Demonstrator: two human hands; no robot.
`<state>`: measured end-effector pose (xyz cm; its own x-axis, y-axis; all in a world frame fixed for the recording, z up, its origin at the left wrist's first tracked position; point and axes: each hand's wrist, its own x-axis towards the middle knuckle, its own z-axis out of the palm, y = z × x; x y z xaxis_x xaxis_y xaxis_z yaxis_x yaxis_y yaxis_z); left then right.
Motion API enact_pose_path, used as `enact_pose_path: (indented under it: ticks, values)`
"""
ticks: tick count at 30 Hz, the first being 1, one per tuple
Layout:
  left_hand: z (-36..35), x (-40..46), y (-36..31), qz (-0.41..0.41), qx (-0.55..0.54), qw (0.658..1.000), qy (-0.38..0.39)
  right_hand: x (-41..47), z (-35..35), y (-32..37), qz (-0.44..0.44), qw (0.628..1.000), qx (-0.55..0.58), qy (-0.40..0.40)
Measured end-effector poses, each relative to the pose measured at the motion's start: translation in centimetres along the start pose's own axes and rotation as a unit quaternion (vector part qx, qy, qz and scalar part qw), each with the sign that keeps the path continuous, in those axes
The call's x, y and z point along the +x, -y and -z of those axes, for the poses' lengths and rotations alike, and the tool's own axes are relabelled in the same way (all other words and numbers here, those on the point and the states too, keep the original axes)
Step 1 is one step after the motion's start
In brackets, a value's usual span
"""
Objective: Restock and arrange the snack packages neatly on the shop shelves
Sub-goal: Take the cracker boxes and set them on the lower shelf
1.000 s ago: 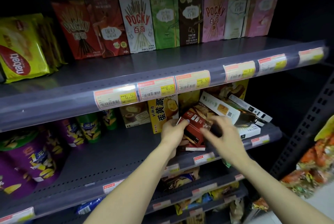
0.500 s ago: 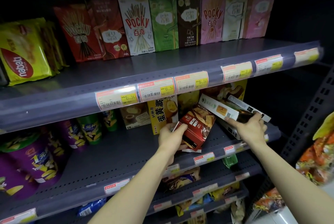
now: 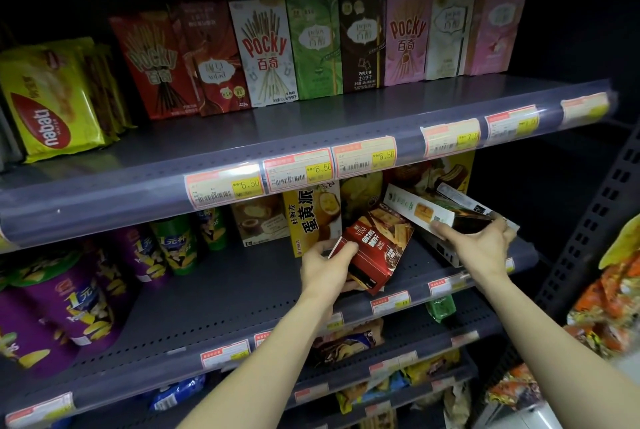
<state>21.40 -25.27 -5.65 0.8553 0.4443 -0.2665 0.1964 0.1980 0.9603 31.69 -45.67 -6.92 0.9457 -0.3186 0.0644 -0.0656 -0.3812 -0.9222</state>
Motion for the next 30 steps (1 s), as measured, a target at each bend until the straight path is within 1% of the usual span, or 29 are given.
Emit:
enact_pose_path:
  ticks: [5,9,17,21,30]
  values:
    - [1.1,-0.8,0.2,-0.021,0.004,1.0,-0.008,-1.0,1.2,-0.3,0.037,0.997,0.059,-0.027]
    - [2.5,-1.8,0.1,-0.041,0.004,0.999,-0.005,-2.0,1.9,-0.6,0.059,0.994,0.086,-0.028]
    - [6.9,-3.9,-1.0,-0.05,0.017,0.998,-0.02,-4.7,2.4,-0.6,0.069,0.985,0.155,0.001]
    - [9.6,-4.9,-1.6,-0.053,0.017,0.998,-0.029,-6.3,1.8,0.3,0.08,0.976,0.197,0.038]
    - [13.2,-6.8,-1.9,-0.049,-0.002,0.997,-0.061,-10.7,-1.5,2.1,0.128,0.969,0.202,0.061]
